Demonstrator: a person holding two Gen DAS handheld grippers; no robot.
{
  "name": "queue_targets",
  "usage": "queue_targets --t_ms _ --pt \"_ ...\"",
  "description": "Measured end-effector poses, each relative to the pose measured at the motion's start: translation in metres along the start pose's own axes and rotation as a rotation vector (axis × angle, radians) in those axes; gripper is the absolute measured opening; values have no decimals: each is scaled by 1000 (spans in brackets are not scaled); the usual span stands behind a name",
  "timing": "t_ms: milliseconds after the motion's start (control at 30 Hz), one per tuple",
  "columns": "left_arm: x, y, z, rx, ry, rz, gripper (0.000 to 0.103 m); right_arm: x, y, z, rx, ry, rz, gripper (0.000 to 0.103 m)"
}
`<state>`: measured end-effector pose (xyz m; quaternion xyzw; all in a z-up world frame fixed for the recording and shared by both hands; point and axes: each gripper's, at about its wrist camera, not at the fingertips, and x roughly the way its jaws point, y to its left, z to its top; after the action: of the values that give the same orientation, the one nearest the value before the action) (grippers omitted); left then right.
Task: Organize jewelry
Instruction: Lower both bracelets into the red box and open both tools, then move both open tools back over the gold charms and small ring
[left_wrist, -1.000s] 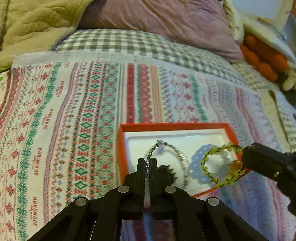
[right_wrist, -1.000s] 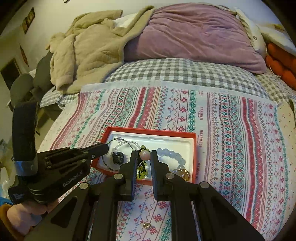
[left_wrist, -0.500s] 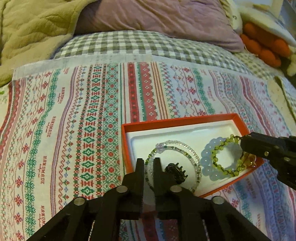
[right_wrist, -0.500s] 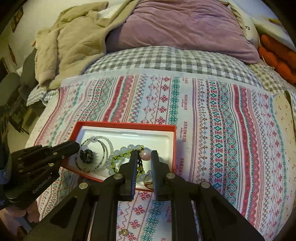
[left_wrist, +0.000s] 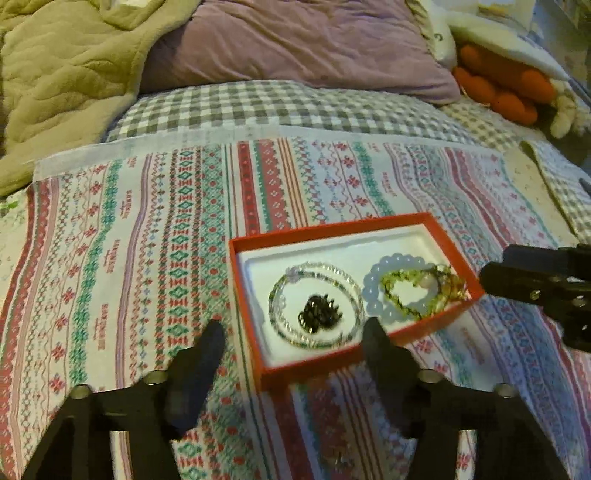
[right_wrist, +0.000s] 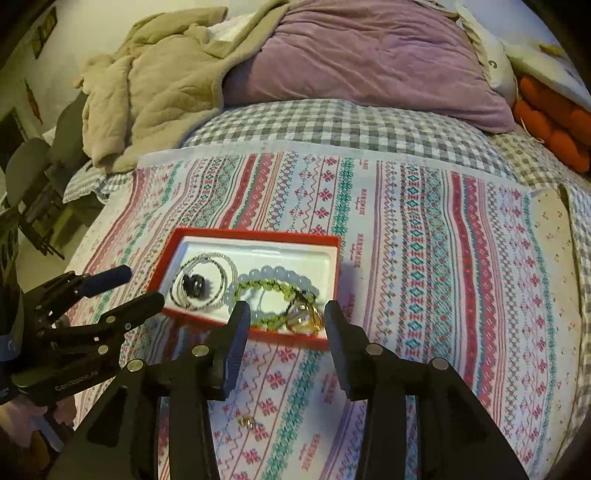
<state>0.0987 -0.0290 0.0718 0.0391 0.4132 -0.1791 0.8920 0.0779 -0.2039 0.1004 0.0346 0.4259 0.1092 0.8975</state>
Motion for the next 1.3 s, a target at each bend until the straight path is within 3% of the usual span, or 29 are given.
queue_targets --t_ms 133,500,833,1133,1300 --pt "-5 -2 -10 31 18 33 82 -14 -1 -9 7 -1 8 62" --pt "-12 3 -34 31 76 97 99 -22 -1 -39 21 62 -28 70" --pt "-15 5 -60 17 161 88 102 -19 3 -66 0 133 -71 85" --pt "-22 4 -82 37 155 91 102 -17 9 -88 -89 119 -161 102" --pt "-19 9 -95 25 163 63 102 -12 8 -101 -114 135 -169 103"
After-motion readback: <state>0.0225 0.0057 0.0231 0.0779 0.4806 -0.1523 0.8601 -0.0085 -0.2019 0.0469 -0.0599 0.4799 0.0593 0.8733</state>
